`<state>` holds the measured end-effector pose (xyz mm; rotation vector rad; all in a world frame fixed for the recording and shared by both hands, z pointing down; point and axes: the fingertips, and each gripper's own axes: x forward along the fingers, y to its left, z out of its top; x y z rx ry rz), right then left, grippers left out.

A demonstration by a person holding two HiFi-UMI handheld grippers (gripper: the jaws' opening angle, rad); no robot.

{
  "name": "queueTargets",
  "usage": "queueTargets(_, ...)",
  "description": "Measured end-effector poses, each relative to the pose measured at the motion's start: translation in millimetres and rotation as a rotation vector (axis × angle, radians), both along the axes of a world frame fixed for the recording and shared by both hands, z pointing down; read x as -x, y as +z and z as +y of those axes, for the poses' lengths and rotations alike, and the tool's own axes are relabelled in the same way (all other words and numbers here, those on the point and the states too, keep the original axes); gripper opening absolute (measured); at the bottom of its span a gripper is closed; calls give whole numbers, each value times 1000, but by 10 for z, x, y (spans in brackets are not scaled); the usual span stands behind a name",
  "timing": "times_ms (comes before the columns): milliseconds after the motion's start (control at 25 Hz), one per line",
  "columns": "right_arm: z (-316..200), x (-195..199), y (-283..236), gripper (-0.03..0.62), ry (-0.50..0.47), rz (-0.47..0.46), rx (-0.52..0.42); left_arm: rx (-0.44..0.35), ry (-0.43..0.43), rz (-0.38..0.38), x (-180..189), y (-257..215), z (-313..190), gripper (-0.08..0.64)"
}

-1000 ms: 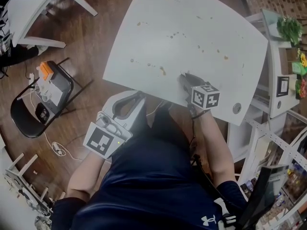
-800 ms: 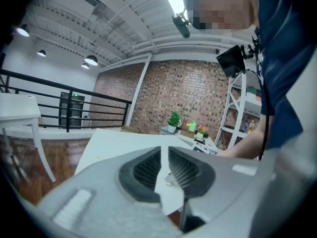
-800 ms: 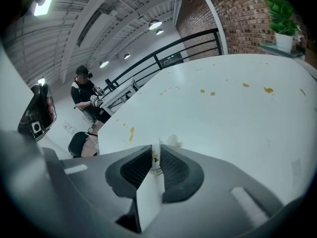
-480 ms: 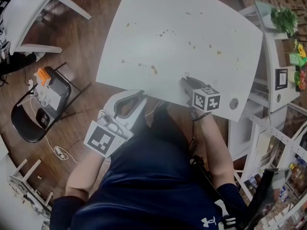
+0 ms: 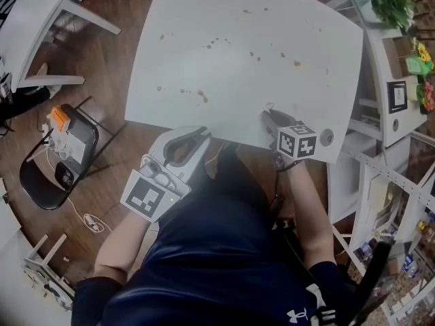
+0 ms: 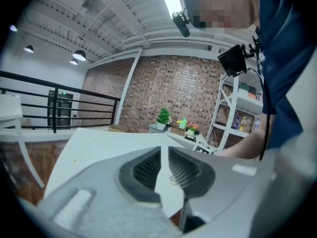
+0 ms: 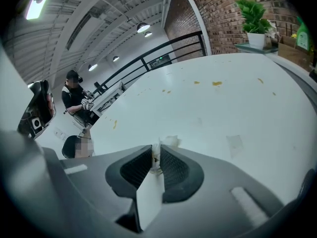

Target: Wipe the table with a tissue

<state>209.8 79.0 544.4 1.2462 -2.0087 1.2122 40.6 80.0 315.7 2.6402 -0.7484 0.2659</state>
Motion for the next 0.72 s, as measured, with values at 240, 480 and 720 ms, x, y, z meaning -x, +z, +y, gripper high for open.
queueTargets(240,54,-237,1,57,34,-6,-6,-20,17,1,-253,-56,49,44)
queueTargets(480,-172,-13,2,56,-2,-7,-18,-13,-21,-1,-128,-80,95,44)
queueTargets(720,-374,463,17,55,-97,11,-3,-1,-92,-6,272,-43,55,44)
